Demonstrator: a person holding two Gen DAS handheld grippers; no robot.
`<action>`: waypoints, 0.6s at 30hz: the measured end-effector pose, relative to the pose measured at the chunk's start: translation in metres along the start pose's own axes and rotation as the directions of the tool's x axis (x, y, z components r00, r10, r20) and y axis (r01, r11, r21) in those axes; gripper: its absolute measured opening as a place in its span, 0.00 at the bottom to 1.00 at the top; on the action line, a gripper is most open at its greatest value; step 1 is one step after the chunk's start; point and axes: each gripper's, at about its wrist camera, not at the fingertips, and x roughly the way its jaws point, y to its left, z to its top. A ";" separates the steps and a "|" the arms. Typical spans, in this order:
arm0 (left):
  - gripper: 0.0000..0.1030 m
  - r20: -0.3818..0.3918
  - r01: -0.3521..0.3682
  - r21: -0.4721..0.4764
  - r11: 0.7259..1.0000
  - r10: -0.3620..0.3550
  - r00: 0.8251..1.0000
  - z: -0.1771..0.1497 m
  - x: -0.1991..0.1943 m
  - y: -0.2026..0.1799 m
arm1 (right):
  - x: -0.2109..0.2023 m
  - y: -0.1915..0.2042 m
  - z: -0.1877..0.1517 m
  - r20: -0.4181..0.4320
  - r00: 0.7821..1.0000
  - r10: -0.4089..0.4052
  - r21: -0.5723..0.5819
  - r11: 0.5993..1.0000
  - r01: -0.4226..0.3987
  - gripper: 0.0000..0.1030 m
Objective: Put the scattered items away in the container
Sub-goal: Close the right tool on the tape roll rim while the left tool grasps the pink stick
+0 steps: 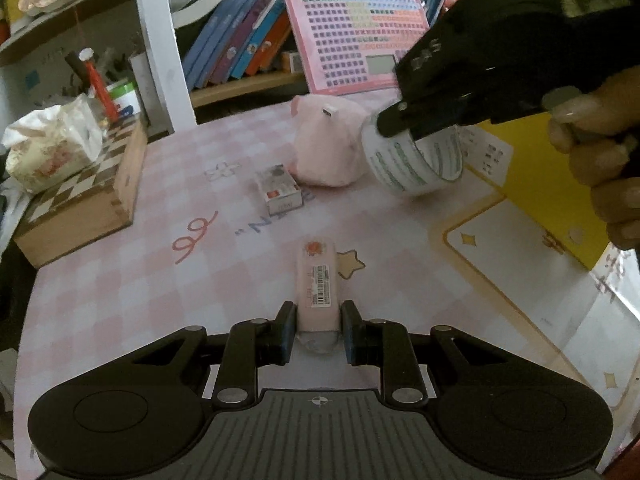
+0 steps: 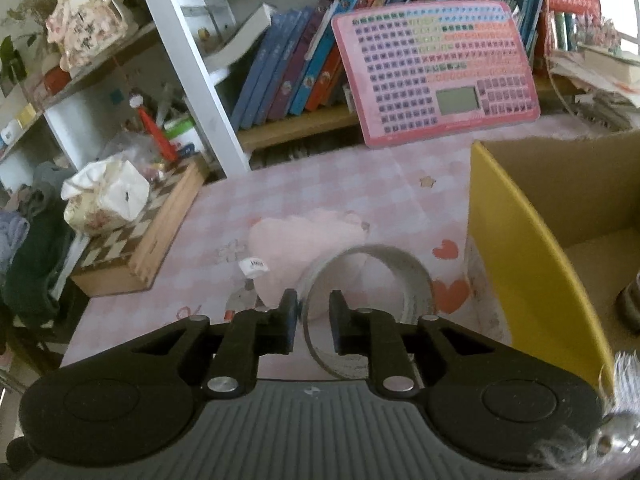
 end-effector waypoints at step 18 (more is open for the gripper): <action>0.22 0.051 0.055 -0.048 0.997 -0.053 0.997 0.002 -0.017 0.011 | -0.018 0.010 -0.012 -0.044 0.998 0.051 -0.111 0.992 -0.055 0.04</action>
